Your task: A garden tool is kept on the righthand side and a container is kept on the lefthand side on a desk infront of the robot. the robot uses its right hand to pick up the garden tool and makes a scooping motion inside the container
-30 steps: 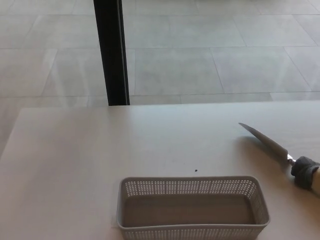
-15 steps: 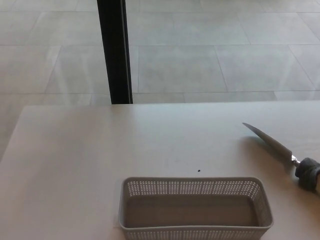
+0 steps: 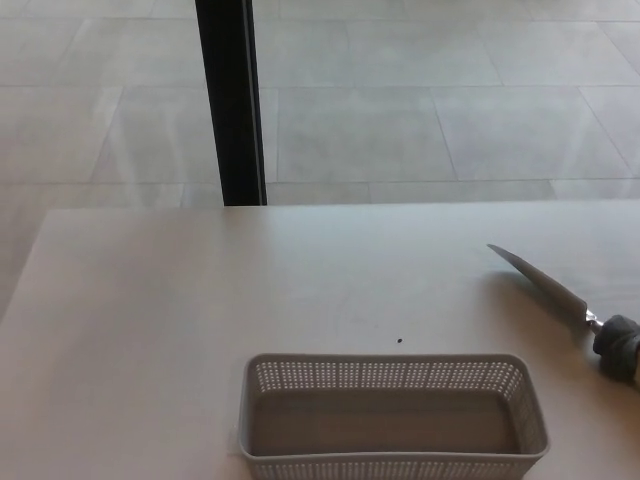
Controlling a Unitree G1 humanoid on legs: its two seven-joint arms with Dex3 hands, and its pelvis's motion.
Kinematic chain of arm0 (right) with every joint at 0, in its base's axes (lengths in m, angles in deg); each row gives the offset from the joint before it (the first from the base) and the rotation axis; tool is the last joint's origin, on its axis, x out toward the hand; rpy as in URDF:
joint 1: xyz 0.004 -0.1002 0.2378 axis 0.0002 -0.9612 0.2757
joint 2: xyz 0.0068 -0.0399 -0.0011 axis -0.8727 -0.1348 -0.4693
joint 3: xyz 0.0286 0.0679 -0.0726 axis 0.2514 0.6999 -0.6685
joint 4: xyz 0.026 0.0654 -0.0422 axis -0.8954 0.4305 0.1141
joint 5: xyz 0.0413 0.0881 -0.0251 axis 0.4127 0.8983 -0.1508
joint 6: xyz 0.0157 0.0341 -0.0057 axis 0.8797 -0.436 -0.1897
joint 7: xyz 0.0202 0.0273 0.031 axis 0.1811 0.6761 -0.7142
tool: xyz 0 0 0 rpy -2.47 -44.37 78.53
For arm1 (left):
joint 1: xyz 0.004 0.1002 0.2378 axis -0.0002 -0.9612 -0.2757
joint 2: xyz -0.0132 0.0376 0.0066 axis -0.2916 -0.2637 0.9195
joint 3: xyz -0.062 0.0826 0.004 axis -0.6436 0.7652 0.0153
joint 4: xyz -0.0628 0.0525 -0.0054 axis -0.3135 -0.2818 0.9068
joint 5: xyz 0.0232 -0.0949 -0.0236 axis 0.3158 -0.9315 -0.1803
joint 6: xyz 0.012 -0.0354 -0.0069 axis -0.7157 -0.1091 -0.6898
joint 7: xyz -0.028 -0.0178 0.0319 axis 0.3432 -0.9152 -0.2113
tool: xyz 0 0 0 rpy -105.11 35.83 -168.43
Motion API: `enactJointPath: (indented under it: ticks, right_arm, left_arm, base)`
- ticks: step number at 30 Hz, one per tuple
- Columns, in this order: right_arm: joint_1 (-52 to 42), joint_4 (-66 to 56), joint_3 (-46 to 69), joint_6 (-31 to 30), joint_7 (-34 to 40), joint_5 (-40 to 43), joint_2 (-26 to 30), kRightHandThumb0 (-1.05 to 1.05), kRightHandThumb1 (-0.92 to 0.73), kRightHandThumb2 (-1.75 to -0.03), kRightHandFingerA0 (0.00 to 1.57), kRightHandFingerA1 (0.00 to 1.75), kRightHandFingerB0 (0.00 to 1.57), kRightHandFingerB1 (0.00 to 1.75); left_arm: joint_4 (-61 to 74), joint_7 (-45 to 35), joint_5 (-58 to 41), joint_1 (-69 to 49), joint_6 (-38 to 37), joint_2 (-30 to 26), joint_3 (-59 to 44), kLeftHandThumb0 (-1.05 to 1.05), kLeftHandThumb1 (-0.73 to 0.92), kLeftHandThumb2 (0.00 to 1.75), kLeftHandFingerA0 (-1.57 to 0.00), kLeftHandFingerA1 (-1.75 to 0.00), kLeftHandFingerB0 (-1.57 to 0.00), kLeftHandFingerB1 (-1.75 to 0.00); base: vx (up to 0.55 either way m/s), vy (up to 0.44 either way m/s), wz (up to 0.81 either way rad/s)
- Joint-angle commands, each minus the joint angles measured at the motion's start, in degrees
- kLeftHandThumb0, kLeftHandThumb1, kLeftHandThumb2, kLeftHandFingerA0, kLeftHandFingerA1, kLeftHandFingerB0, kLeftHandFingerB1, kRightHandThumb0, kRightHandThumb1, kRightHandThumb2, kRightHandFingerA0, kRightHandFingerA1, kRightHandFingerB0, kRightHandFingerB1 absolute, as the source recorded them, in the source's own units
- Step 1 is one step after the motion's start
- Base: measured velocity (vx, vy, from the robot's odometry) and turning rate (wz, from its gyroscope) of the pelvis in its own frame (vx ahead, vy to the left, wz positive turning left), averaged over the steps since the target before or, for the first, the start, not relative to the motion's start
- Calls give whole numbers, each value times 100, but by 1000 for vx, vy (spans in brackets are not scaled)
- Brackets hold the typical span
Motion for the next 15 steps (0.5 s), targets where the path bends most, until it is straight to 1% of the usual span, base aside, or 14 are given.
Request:
enactJointPath:
  ticks: [1,2,4,5,8,9,12,15]
  right_arm:
    - [284,805,-1230,-345,294,-1654,280,-101,-70,-109,0,11,12,20]
    - [334,878,-1329,-339,322,-1718,277,-100,-70,-108,0,11,13,24]
    - [448,1059,-1664,-389,309,-1938,267,-98,-70,-108,0,9,11,25]
    - [492,1139,-1751,-356,344,-1980,270,-97,-67,-82,2,21,11,26]
    - [587,1295,-2020,-378,339,-2111,286,-96,-67,-82,2,20,11,26]
    - [601,1291,-2099,-405,341,-2133,252,-92,-65,-105,6,16,11,31]
    - [639,1312,-2324,-454,350,-2265,264,-89,-64,-105,4,18,12,31]
    - [631,1324,-2529,-368,357,-2361,260,-91,-65,-105,3,19,11,31]
  left_arm:
    - [-45,9,-189,73,68,-131,-180,-46,69,60,-61,-63,-53,-50]
    - [-38,-29,-167,80,64,-142,-161,-47,70,61,-58,-63,-52,-49]
    - [-39,-86,-78,96,54,-155,-86,-47,71,61,-59,-63,-52,-49]
    - [-33,-73,-78,94,47,-153,-90,-47,70,61,-62,-64,-54,-50]
    - [-10,-51,-81,95,47,-144,-93,-48,70,61,-63,-68,-54,-51]
    - [-15,-34,-53,51,-2,-142,-74,-49,69,61,-63,-67,-55,-52]
    - [-19,-1,-118,11,-4,-116,-149,-48,69,61,-62,-65,-54,-50]
    - [-43,-18,-117,40,16,-123,-173,-48,69,61,-60,-60,-54,-48]
  base:
    - [0,0,0]
    - [0,0,0]
    - [0,0,0]
    - [0,0,0]
    - [0,0,0]
    - [0,0,0]
    - [0,0,0]
    - [0,0,0]
